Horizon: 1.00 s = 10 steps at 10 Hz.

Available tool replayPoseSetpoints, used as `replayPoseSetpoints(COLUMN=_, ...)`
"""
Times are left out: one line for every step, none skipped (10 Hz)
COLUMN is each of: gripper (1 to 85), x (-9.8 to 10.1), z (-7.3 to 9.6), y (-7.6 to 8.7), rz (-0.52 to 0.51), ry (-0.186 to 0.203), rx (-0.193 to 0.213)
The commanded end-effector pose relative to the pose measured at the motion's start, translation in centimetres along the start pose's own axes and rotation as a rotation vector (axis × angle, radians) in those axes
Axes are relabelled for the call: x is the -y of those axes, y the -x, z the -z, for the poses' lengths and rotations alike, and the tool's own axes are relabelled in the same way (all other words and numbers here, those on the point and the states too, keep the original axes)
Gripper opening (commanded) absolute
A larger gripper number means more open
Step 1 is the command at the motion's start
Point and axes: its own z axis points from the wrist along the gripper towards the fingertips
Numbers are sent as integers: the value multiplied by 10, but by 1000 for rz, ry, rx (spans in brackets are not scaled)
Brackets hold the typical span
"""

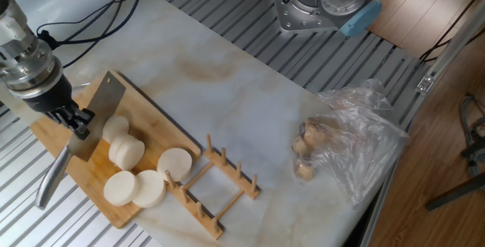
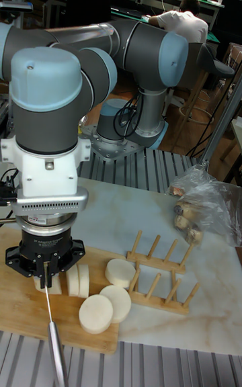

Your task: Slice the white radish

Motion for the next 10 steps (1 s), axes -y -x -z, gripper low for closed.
replayPoseSetpoints(gripper=150, x=-7, z=1, y=-8, rz=-11, ry=32, rx=-20)
replayPoseSetpoints(gripper=140, x=-5, z=0, y=-8, rz=-16, ry=27, rx=-21)
replayPoseSetpoints(gripper=127, x=-5, z=0, y=-10, rz=-22, ry=25, rx=-26)
replayPoseSetpoints(gripper=123, x=-5, z=0, y=-11, rz=-25, ry=26, rx=-29)
replayPoseSetpoints(gripper=93, x=-5, z=0, y=-15, rz=-30, ry=25, rx=-45)
replayPoseSetpoints(gripper=90, x=-5, z=0, y=-19, rz=-24, ry=28, rx=-56)
replayPoseSetpoints(gripper=90, x=-4, z=1, y=-23, rz=-16, ry=27, rx=-69)
replayPoseSetpoints(gripper=90, x=-6, z=1, y=-25, rz=-11, ry=33, rx=-76)
replayPoseSetpoints(gripper=113, x=-8, z=1, y=-26, rz=-2, ry=41, rx=-81)
replayPoseSetpoints(gripper=130, x=-8, z=1, y=-28, rz=3, ry=42, rx=-88)
